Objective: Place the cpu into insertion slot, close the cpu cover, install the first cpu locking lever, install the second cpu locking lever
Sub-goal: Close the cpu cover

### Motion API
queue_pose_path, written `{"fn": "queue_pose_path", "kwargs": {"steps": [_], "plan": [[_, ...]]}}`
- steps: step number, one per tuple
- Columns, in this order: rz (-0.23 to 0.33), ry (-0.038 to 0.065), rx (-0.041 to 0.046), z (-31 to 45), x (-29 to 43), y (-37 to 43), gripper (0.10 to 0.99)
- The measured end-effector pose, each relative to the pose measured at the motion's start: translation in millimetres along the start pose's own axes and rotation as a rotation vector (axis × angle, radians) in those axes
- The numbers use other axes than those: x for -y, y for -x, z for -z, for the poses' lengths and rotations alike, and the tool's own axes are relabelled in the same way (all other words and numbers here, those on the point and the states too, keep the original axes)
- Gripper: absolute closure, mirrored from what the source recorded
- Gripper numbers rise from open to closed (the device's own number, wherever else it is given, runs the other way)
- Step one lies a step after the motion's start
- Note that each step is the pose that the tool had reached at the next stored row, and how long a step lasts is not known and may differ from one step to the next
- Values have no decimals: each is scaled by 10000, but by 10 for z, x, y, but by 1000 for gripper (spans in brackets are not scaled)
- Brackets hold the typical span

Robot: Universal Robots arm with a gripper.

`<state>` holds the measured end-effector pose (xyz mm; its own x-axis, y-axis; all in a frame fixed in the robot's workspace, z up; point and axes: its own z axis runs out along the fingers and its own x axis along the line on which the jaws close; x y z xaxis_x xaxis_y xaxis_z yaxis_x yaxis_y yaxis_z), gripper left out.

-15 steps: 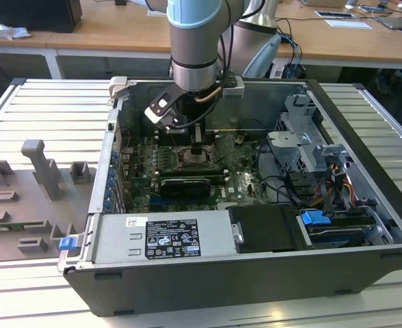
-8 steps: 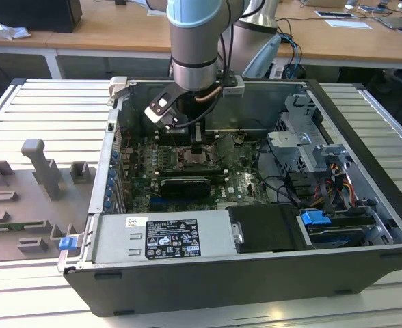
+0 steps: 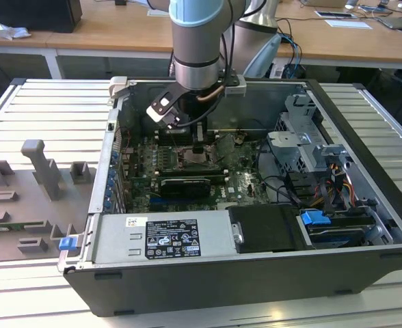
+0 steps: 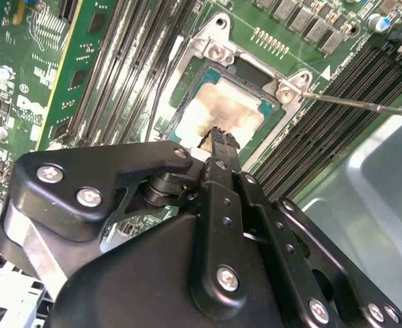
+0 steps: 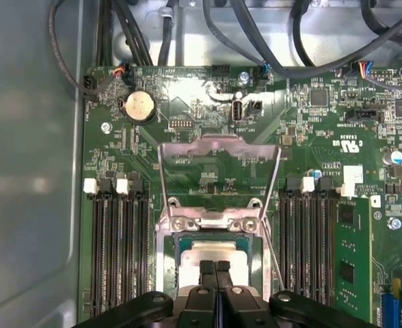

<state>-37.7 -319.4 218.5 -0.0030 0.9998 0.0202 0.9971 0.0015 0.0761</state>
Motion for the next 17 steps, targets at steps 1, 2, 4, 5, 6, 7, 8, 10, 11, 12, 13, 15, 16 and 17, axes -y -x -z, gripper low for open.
{"fn": "queue_pose_path", "kwargs": {"steps": [1, 2, 4, 5, 6, 7, 8, 10, 11, 12, 13, 15, 16, 17], "plan": [[-2, 0, 1, 6, -2, 0, 980], [-1, 0, 0, 26, -5, -1, 980], [-1, 0, 0, 53, -7, -1, 980], [0, 0, 0, 63, -8, -2, 980], [1, 2, -3, 63, -9, -2, 980], [2, -1, -2, 63, -18, -2, 980], [0, -5, 0, 63, -26, -2, 980], [0, -15, -1, 60, -58, -2, 980], [0, -17, 0, 60, -65, -1, 980], [0, -19, 1, 62, -68, -1, 980], [0, -22, 3, 67, -70, -1, 980], [2, -24, 23, 109, -74, -2, 980], [2, -22, 27, 126, -77, -3, 980], [1, -22, 27, 130, -87, -3, 980]]}}
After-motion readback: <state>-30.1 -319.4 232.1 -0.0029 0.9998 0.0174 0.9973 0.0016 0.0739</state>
